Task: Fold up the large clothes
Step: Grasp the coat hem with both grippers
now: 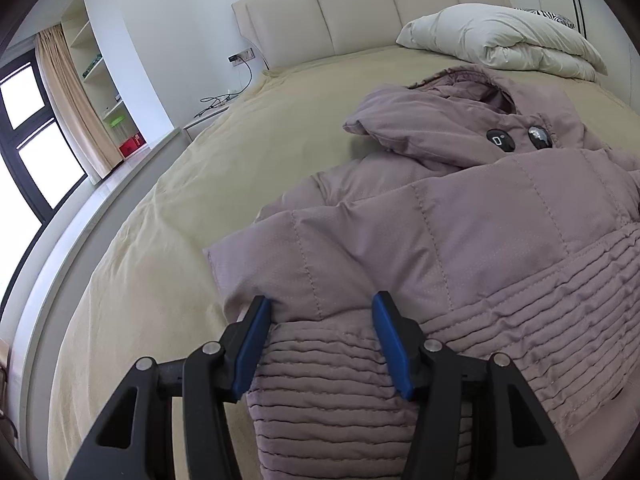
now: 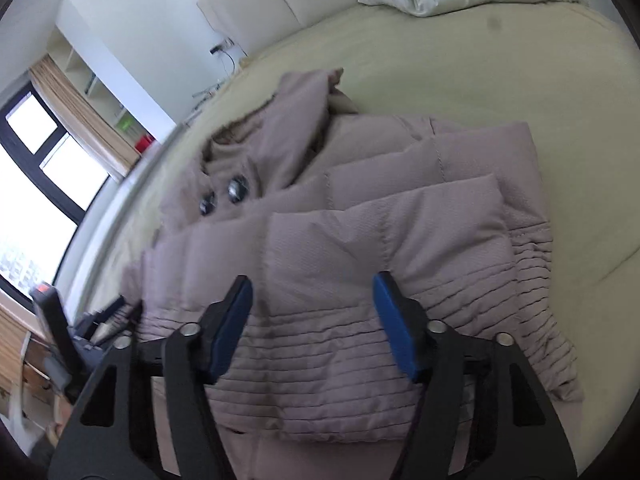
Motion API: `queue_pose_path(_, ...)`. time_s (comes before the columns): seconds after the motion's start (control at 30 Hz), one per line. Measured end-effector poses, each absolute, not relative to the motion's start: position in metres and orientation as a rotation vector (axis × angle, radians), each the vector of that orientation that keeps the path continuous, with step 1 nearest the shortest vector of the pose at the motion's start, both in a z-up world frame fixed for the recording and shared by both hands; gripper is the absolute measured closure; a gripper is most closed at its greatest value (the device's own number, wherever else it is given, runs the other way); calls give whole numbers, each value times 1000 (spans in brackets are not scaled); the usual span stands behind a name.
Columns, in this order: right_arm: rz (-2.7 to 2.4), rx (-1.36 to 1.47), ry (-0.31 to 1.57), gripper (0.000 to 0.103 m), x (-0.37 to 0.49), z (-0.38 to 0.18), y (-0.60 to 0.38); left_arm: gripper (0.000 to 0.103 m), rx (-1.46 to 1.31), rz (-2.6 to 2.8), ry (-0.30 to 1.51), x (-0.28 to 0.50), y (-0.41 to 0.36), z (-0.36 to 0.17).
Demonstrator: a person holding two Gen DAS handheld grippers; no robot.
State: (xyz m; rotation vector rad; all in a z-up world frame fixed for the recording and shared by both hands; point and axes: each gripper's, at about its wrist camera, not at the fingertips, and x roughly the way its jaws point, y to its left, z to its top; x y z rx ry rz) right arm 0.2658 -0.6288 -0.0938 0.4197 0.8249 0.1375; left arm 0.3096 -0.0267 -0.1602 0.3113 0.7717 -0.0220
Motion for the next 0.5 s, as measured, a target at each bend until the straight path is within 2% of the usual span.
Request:
queue_pose_path(0.17, 62, 247, 838, 55, 251, -75, -616, 46, 266, 5, 742, 298, -22, -143)
queue_pose_path(0.33, 69, 127, 686, 53, 236, -32, -590, 40, 317, -10, 705, 283, -36, -146)
queue_pose_path(0.47, 42, 11, 881, 51, 268, -84, -571, 41, 228, -34, 701, 281, -24, -126)
queue_pose_path(0.5, 53, -7, 827, 51, 264, -88, -572, 40, 200, -40, 676, 280, -20, -116)
